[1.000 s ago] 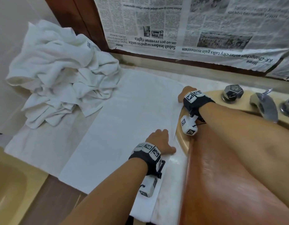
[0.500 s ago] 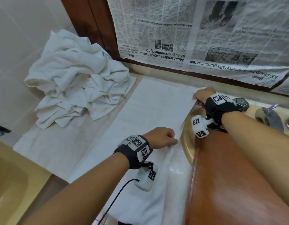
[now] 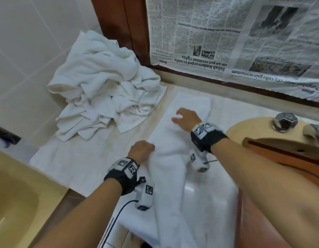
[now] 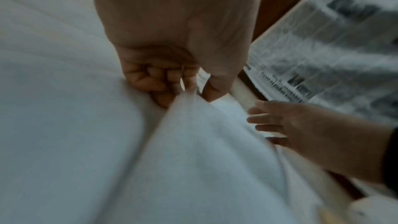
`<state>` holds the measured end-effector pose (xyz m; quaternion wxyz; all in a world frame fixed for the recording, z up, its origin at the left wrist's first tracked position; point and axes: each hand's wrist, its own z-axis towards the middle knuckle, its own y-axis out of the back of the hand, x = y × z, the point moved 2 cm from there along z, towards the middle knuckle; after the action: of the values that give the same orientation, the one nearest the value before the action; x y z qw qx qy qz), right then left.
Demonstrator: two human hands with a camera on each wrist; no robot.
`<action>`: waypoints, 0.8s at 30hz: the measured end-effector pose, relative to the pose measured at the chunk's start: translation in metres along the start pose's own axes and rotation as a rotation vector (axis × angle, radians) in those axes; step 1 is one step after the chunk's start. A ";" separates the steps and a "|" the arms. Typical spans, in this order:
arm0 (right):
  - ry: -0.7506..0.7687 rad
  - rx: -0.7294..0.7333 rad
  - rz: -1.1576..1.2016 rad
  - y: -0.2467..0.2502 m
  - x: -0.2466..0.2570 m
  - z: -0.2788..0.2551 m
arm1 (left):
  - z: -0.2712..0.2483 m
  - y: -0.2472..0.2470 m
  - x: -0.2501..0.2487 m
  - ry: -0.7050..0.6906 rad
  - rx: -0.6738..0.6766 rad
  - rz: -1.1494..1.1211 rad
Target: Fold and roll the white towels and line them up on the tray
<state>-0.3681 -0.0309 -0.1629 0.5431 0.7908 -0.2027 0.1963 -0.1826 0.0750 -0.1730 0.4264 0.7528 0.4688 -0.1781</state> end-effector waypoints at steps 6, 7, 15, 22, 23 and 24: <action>-0.009 -0.063 -0.039 -0.075 -0.018 -0.037 | 0.006 0.015 0.048 -0.139 0.011 0.153; -0.008 -0.074 -0.065 -0.080 -0.017 -0.043 | 0.004 0.017 0.053 -0.157 0.018 0.121; -0.026 -0.053 -0.064 -0.084 -0.005 -0.060 | -0.004 0.024 0.083 -0.208 0.030 -0.056; -0.013 -0.001 -0.007 -0.062 -0.003 -0.049 | 0.017 0.025 0.060 -0.175 0.128 0.154; -0.013 -0.006 0.033 -0.051 -0.003 -0.043 | 0.020 0.026 0.053 -0.176 0.140 0.164; -0.017 -0.032 0.088 -0.040 -0.004 -0.035 | 0.023 0.027 0.044 -0.181 0.148 0.164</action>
<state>-0.3535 0.0151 -0.1844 0.5446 0.7741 -0.2450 0.2102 -0.1347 0.0759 -0.2032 0.4236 0.7986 0.3510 -0.2441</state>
